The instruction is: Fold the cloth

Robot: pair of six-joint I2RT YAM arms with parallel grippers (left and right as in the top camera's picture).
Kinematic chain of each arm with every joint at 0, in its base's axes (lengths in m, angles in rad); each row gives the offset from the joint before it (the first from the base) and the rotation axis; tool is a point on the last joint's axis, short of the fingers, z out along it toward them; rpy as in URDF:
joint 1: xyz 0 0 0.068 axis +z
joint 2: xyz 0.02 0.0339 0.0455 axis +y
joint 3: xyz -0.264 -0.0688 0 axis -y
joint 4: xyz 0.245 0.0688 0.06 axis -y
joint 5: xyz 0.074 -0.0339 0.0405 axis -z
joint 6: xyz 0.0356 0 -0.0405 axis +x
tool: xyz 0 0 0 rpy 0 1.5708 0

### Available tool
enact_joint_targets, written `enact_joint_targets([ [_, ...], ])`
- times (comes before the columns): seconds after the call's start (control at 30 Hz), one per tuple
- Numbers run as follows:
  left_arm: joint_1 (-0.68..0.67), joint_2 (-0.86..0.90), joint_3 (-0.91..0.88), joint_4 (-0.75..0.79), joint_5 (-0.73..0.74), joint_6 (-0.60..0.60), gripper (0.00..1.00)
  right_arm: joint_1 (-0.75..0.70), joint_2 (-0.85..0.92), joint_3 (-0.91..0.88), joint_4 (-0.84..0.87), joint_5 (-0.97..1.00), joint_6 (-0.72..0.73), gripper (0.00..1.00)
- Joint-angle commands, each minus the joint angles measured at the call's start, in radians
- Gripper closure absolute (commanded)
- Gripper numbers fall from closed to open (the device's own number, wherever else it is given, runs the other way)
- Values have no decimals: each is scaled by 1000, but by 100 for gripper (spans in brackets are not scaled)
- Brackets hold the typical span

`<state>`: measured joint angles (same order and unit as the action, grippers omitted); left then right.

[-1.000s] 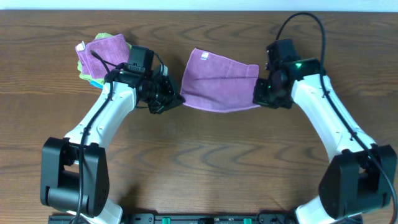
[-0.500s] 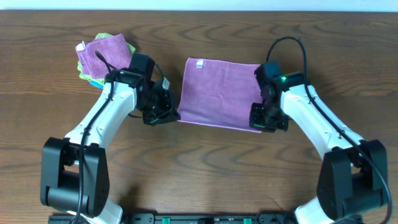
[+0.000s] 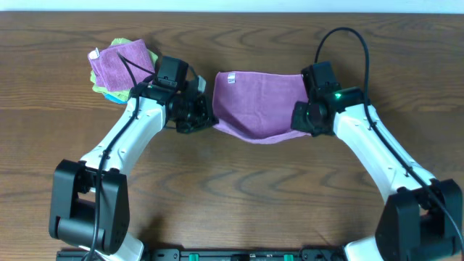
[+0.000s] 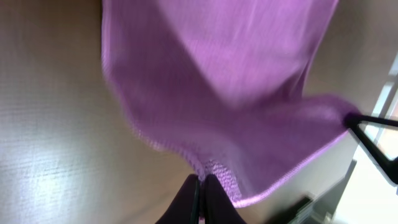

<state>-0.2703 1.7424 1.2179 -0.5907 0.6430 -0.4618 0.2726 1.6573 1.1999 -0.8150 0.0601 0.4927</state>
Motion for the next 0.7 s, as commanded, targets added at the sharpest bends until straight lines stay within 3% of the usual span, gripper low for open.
enact_joint_targets([
  [0.0, -2, -16, 1, 74, -65, -100, 94, 6, 30, 0, 61, 42, -12, 99],
  [0.23, -14, 10, 1, 234, -235, -142, 94, 6, 115, 0, 269, 126, -84, 99],
  [0.67, -14, 166, 2, 531, -300, -193, 94, -27, 238, 0, 543, 233, -184, 99],
])
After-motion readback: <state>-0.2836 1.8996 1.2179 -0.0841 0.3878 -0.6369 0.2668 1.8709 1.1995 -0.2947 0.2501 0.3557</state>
